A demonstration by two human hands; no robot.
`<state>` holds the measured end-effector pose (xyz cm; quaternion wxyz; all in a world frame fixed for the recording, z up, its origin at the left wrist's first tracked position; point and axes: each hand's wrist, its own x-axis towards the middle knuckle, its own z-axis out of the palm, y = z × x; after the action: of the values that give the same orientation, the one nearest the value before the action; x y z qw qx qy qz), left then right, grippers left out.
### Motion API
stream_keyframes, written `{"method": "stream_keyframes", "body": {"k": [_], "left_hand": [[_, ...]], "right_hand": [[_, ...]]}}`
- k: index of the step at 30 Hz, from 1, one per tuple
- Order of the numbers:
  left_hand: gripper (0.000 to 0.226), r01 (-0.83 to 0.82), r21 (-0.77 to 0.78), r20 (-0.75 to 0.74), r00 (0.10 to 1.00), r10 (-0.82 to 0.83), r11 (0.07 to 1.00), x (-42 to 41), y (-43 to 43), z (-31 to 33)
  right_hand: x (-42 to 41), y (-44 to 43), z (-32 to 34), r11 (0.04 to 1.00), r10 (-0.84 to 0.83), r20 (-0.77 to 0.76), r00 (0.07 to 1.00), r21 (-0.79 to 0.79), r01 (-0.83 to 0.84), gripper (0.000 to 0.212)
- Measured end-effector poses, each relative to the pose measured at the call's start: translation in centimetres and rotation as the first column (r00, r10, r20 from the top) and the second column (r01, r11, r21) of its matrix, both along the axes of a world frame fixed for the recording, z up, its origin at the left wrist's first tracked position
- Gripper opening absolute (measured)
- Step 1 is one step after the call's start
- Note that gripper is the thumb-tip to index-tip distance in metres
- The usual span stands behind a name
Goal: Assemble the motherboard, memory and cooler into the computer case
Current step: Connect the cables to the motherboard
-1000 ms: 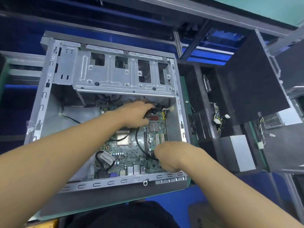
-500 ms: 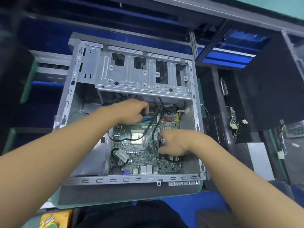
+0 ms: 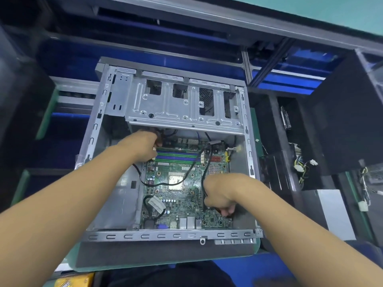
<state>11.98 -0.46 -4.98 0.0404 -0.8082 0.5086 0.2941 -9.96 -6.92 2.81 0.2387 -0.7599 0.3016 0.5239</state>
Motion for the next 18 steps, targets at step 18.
{"method": "stream_keyframes", "body": {"k": [18], "left_hand": [[0.037,-0.248,0.106,0.008,0.969,0.248,0.963,-0.4,-0.1,0.5]], "right_hand": [[-1.2,0.6,-2.0,0.999,0.003,0.018,1.0,0.039,-0.004,0.033]]}}
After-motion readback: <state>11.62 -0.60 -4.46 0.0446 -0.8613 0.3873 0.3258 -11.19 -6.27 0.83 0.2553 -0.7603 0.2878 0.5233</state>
